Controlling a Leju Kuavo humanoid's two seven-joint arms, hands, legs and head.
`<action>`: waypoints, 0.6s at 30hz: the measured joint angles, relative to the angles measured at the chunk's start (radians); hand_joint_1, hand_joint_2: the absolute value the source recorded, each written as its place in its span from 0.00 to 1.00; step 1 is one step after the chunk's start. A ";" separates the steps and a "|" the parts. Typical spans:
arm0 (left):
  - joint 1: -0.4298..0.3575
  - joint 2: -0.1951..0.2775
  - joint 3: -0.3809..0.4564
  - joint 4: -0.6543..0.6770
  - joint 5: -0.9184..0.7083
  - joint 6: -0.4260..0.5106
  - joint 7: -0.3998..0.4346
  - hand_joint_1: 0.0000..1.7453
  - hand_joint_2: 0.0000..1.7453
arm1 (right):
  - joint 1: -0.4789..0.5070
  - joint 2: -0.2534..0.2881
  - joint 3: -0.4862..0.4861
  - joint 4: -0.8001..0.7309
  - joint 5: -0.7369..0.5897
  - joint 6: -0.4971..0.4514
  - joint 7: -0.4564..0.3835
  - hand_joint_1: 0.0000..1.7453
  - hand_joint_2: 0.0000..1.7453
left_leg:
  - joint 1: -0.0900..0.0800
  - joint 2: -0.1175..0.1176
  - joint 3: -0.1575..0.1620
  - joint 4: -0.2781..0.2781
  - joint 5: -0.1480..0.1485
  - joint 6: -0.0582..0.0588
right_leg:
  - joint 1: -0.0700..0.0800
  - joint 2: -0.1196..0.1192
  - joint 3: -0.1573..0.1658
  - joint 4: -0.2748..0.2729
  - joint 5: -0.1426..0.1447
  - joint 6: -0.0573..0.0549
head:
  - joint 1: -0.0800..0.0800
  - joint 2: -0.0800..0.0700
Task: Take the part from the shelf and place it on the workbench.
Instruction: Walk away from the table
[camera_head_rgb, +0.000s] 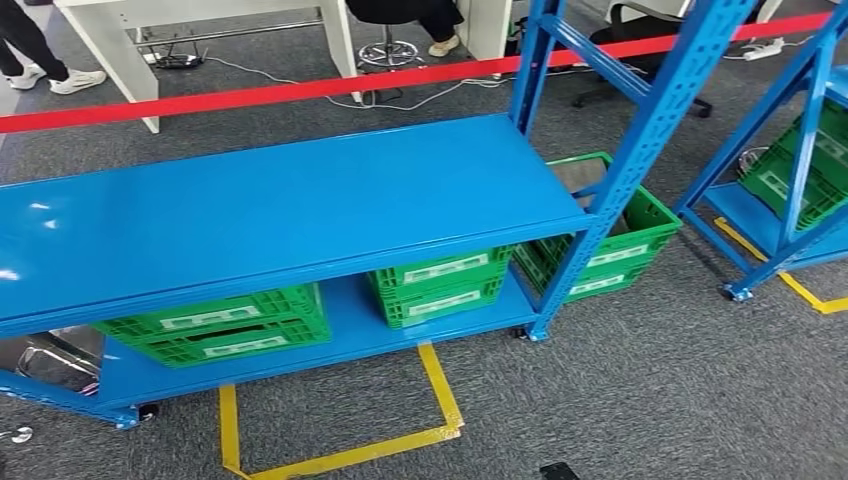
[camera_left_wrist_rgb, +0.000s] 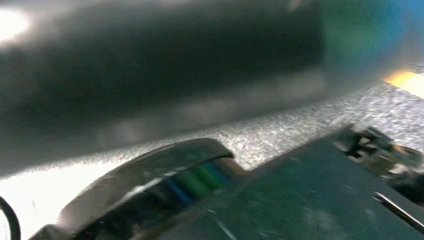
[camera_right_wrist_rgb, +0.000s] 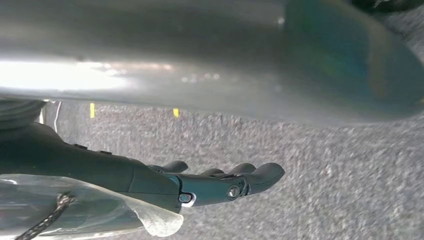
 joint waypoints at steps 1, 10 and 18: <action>0.002 0.000 0.000 0.000 0.000 -0.001 0.001 0.00 1.00 | -0.003 0.000 -0.001 0.000 -0.007 0.002 0.002 0.00 0.00 | 0.001 -0.005 0.003 -0.006 0.003 -0.004 | 0.001 -0.002 0.002 -0.006 0.001 -0.006 | 0.002 0.000; 0.010 0.015 -0.015 0.000 0.095 -0.041 0.060 0.00 0.50 | -0.001 -0.012 0.018 -0.001 -0.133 0.036 0.005 0.00 0.50 | 0.002 -0.006 0.009 -0.011 -0.004 0.005 | 0.001 0.004 0.013 -0.027 0.008 0.003 | 0.007 0.000; 0.033 0.045 -0.106 -0.007 0.271 -0.066 0.084 0.00 0.00 | 0.023 -0.031 0.134 -0.009 -0.295 0.058 0.007 0.00 0.00 | 0.002 -0.006 0.010 -0.011 -0.005 0.006 | 0.000 0.004 0.013 -0.028 0.008 0.012 | 0.006 0.000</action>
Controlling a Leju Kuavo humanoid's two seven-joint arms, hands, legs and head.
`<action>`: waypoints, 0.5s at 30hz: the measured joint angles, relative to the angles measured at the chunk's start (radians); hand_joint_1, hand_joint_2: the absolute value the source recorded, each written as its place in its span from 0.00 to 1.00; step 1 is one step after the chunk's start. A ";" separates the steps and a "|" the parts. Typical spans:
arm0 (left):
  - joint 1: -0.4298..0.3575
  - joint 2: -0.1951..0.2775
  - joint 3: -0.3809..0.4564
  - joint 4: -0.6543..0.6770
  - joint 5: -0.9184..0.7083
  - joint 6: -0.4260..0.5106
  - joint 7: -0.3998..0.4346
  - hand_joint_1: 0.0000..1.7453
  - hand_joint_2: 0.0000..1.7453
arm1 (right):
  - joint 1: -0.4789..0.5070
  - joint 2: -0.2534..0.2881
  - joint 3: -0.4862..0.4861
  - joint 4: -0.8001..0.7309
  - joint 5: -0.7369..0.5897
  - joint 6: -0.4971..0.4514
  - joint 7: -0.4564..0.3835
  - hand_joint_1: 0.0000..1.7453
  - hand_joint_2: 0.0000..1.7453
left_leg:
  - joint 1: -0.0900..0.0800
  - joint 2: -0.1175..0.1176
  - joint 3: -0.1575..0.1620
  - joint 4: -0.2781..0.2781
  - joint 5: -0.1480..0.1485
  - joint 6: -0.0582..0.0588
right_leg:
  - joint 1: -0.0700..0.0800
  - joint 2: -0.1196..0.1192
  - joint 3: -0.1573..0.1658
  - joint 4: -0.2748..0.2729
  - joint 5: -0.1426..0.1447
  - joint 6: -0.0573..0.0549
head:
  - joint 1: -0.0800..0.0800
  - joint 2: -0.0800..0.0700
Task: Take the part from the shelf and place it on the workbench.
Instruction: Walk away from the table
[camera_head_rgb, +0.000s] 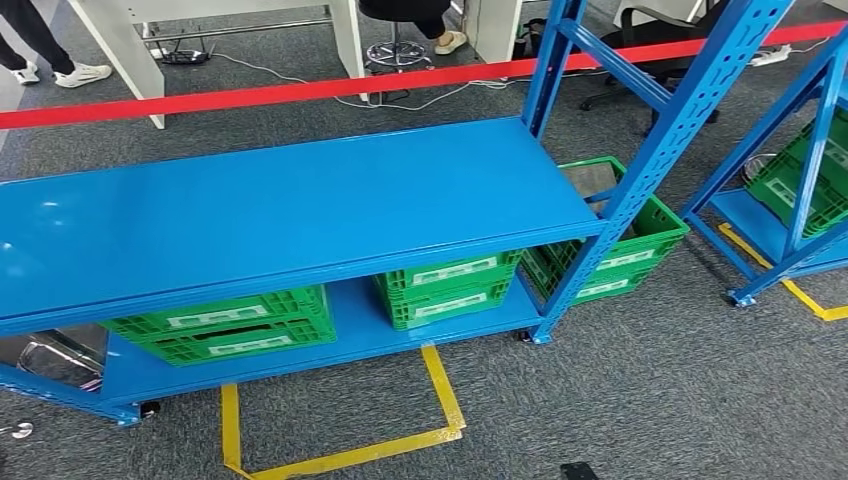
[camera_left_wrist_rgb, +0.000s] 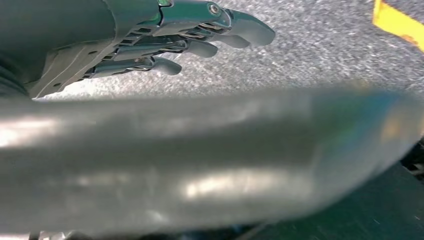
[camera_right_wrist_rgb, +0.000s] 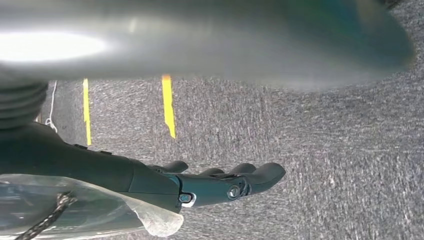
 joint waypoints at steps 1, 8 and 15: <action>0.003 0.004 -0.013 -0.001 0.022 -0.004 0.003 0.00 0.00 | 0.003 -0.003 0.017 -0.002 -0.020 0.003 0.001 0.00 0.00 | 0.000 0.000 0.000 0.000 0.000 0.000 | 0.000 0.000 0.000 0.000 0.000 0.000 | 0.000 0.000; 0.028 0.029 -0.115 -0.013 0.179 -0.027 0.022 0.00 0.00 | 0.027 -0.021 0.142 -0.014 -0.163 0.023 0.005 0.00 0.00 | 0.001 0.000 0.002 0.000 0.000 0.000 | 0.001 0.000 0.001 0.000 -0.002 0.001 | 0.000 0.000; 0.051 0.052 -0.217 -0.026 0.329 -0.050 0.041 0.00 0.00 | 0.050 -0.039 0.267 -0.027 -0.303 0.042 0.010 0.00 0.00 | 0.001 0.000 0.002 0.000 0.000 0.000 | 0.001 0.000 0.001 0.000 -0.002 0.001 | 0.000 0.000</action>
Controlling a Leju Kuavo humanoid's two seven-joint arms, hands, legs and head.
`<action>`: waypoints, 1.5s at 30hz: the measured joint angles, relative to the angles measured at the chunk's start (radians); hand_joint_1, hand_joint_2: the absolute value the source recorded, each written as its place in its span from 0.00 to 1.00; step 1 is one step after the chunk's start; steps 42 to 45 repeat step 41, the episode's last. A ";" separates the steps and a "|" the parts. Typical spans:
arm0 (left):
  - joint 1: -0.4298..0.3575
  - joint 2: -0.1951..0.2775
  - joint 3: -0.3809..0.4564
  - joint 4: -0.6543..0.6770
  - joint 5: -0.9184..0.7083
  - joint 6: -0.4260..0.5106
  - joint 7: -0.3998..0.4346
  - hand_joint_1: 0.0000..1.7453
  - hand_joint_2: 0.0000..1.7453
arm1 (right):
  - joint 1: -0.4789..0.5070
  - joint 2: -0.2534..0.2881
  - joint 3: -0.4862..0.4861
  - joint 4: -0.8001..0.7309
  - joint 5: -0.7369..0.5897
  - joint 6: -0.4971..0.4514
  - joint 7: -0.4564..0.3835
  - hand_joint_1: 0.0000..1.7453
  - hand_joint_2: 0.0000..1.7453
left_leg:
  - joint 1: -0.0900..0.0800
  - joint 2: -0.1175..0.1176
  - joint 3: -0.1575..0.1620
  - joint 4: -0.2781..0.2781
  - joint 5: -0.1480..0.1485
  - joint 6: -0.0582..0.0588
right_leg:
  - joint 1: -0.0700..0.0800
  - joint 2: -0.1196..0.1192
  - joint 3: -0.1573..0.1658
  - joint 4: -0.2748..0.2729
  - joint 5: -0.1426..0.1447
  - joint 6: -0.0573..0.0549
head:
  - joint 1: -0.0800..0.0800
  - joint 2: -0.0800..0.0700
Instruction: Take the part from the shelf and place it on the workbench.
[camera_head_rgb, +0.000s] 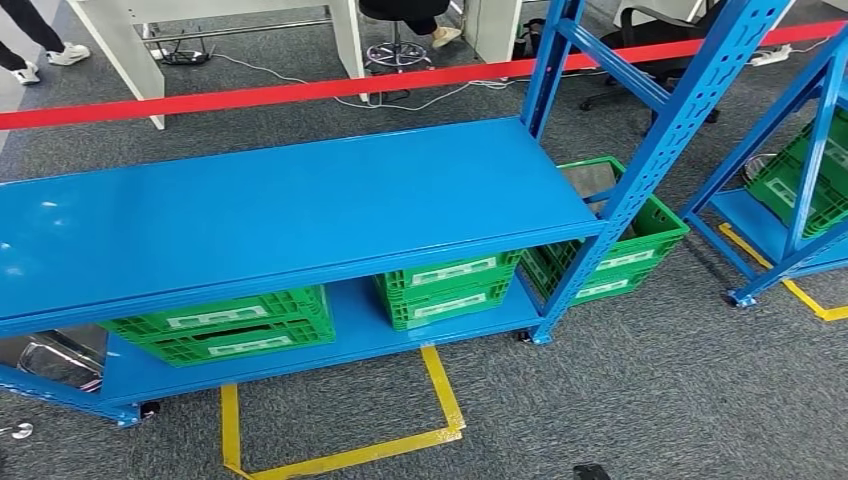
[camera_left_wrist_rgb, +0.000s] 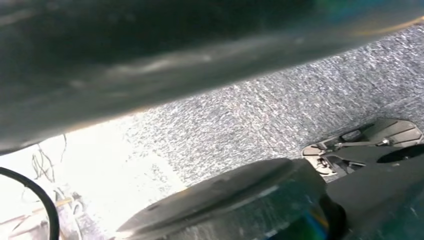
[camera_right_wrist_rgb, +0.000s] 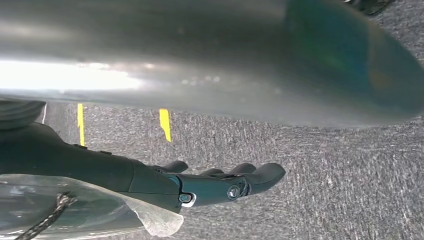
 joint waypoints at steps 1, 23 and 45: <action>0.004 0.004 -0.016 -0.002 0.023 -0.003 0.002 0.00 0.00 | 0.004 -0.003 0.019 -0.002 -0.021 0.004 0.001 0.00 0.00 | 0.000 0.000 0.000 0.000 0.000 0.000 | 0.000 0.000 0.000 0.000 0.000 0.000 | 0.000 0.000; 0.083 0.082 -0.349 -0.044 0.511 -0.076 0.064 0.00 0.00 | 0.081 -0.059 0.428 -0.042 -0.471 0.064 0.014 0.00 0.00 | 0.000 0.000 0.000 0.000 0.000 0.000 | 0.000 0.000 0.000 0.000 0.000 0.000 | 0.000 0.000; 0.140 0.138 -0.592 -0.076 0.892 -0.134 0.111 0.00 0.00 | 0.137 -0.102 0.729 -0.068 -0.821 0.114 0.024 0.00 0.00 | 0.000 0.000 0.000 0.000 0.000 0.000 | 0.000 0.000 0.000 0.000 0.000 0.000 | 0.000 0.000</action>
